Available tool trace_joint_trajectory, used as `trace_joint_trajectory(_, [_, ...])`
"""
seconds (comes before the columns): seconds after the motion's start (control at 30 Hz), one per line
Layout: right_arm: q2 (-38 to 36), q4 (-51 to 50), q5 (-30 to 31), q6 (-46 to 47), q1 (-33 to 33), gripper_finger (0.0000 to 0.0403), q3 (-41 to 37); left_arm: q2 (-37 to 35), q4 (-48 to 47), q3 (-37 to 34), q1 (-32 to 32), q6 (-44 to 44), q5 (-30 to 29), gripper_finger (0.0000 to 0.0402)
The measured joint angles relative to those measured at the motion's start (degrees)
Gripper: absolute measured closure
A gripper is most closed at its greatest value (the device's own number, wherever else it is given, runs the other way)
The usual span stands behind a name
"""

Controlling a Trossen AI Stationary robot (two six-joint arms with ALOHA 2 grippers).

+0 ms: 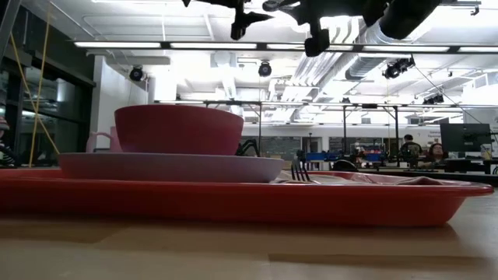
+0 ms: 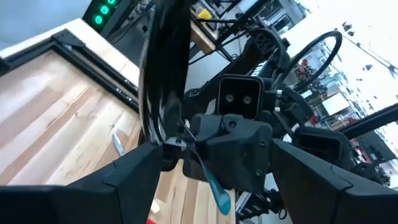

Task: Set up tray
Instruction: Put the blue spoon on top of the gray napkin to the left of the blue fork

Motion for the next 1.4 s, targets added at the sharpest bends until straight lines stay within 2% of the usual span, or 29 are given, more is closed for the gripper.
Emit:
trace_joint_trajectory(0.2, [0.0,-4.31,-1.86,-1.7,0.0,0.0403,3.52,0.0,0.13,0.0,-0.37,-0.03,-0.58,0.008])
trace_joint_trajectory(0.6, [0.0,-6.41,-1.0,0.14,0.0,0.0403,3.42,0.0,1.63,0.0,-0.28,1.33,-1.43,0.0091])
trace_joint_trajectory(0.7, [0.0,-6.34,-0.68,0.28,0.0,0.0403,3.42,0.0,1.89,0.0,-0.28,1.5,0.29,0.014])
trace_joint_trajectory(0.9, [-0.02,-6.49,-1.89,-0.28,0.14,0.0403,3.47,-0.44,0.94,-0.03,0.95,5.49,7.42,0.0279])
trace_joint_trajectory(0.97, [-0.02,-7.07,-1.3,-1.68,0.51,0.0403,3.47,-1.72,-1.4,-0.09,3.12,7.31,10.55,0.0314])
trace_joint_trajectory(1.07, [0.02,-7.67,1.14,-3.87,0.8,0.0403,3.45,-3.49,-4.81,0.15,5.18,9.12,10.64,0.0356])
trace_joint_trajectory(1.23, [0.0,-9.18,1.51,-4.46,0.2,0.0403,3.45,-4.17,-10.48,-0.09,7.32,13.4,10.19,0.0391])
trace_joint_trajectory(1.4, [0.0,-10.1,1.16,-4.46,-1.14,0.0403,3.45,-4.37,-14.38,0.02,7.26,16.17,7.94,0.0365])
